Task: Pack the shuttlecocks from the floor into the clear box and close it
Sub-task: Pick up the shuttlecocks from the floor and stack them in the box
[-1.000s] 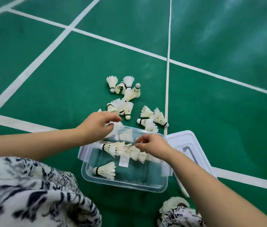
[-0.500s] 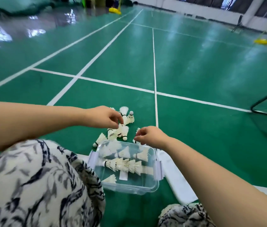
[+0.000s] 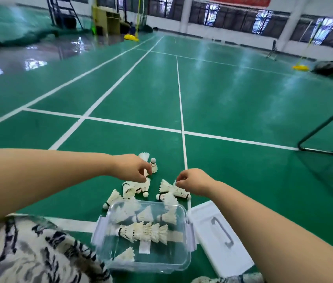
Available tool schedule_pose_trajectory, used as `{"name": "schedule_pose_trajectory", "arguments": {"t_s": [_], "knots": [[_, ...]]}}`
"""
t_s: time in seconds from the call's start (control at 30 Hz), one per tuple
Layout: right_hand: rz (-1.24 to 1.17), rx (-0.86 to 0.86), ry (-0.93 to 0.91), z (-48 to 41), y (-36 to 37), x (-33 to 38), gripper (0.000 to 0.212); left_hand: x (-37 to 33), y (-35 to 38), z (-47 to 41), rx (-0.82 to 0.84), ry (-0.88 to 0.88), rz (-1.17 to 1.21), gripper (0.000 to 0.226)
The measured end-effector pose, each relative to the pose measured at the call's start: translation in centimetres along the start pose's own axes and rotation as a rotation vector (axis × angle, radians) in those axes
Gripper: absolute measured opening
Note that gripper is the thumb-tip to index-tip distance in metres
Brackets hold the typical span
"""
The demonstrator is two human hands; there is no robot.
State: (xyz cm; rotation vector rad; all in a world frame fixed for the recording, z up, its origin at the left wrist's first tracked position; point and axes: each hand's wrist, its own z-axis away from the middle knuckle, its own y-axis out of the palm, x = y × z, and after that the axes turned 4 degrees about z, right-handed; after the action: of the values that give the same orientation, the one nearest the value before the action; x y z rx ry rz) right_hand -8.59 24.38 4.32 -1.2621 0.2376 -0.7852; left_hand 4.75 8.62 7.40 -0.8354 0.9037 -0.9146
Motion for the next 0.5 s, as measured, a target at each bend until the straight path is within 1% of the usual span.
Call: {"name": "schedule_pose_trajectory", "arguments": {"t_s": [0.1,0.23,0.3,0.4,0.5], "knots": [[0.052,0.037,0.071,-3.1,0.6,-2.3,0.032,1.0,1.3,-3.8,0.007,-0.007,0.018,0.042],[0.070,0.095,0.153,-7.5,2.8,-5.2,0.037,2.7,4.2,-8.8,0.099,-0.007,0.085,0.050],[0.046,0.144,0.175,-9.7,4.7,-6.3,0.044,3.7,5.7,-11.6,0.128,-0.024,0.117,0.057],[0.000,0.180,0.181,-13.1,7.9,-7.5,0.061,5.0,8.4,-15.9,0.141,-0.065,0.153,0.065],[0.067,0.199,0.148,-16.5,10.6,-8.5,0.077,5.6,11.3,-19.7,0.167,-0.107,0.209,0.076]]}}
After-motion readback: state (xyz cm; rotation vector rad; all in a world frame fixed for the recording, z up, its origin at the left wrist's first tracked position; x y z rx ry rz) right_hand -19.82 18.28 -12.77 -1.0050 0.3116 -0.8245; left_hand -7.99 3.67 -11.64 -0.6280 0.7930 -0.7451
